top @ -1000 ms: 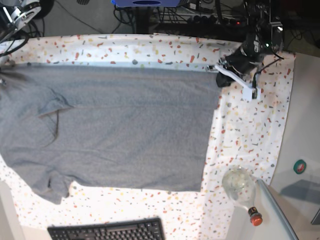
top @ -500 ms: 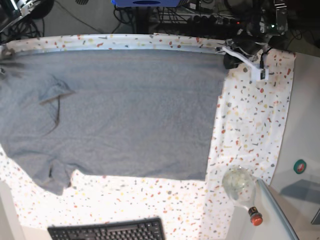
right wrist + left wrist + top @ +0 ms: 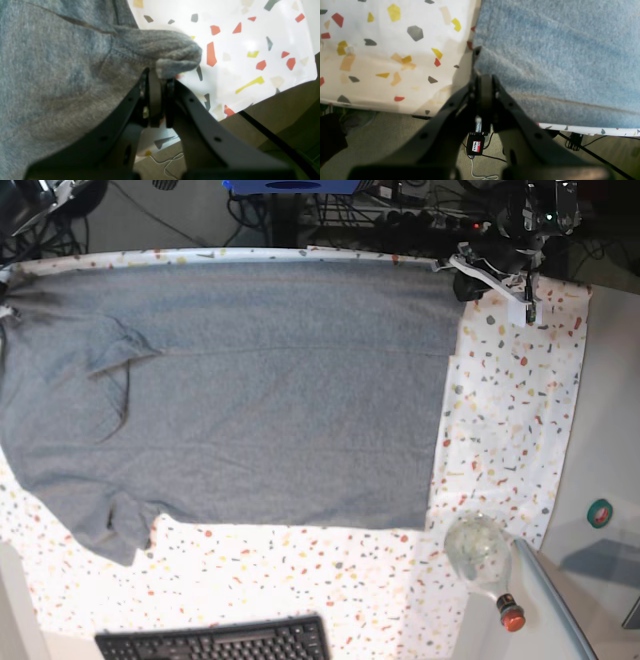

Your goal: Layout the t-shirt on the table in an organized manner, then fold the t-shirt properly

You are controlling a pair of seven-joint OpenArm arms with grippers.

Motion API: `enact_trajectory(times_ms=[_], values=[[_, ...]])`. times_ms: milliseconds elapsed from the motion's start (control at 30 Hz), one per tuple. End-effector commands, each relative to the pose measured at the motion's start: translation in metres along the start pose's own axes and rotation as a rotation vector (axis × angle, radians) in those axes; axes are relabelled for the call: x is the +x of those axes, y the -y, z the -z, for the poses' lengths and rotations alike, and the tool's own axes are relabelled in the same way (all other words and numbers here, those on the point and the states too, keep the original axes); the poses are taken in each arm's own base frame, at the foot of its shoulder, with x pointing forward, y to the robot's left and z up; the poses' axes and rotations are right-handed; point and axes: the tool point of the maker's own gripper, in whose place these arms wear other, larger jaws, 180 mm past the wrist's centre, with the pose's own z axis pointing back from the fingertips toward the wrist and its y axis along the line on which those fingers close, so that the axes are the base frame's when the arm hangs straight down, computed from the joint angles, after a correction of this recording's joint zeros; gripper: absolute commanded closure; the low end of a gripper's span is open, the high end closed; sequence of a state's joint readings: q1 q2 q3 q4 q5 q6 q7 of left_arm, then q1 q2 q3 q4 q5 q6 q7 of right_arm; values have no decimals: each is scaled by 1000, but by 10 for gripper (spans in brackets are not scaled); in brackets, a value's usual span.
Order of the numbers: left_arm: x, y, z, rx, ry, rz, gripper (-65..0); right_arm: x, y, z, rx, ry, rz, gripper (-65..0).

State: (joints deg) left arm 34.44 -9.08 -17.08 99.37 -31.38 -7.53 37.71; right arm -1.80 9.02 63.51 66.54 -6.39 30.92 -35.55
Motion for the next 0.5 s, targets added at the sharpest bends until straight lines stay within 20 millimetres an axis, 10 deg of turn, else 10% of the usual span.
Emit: enact_trajectory(times_ms=[0, 133, 333, 467], values=[[9, -3, -3, 6, 29, 12, 0, 17, 11, -6, -29, 50, 0, 0], [11, -2, -3, 5, 33, 14, 0, 9, 12, -7, -33, 1, -2, -119], [13, -2, -4, 5, 41, 15, -291, 22, 14, -28, -76, 62, -33, -197], [19, -14, -8, 35, 63, 1, -347, 16, 11, -39, -97, 51, -42, -197]])
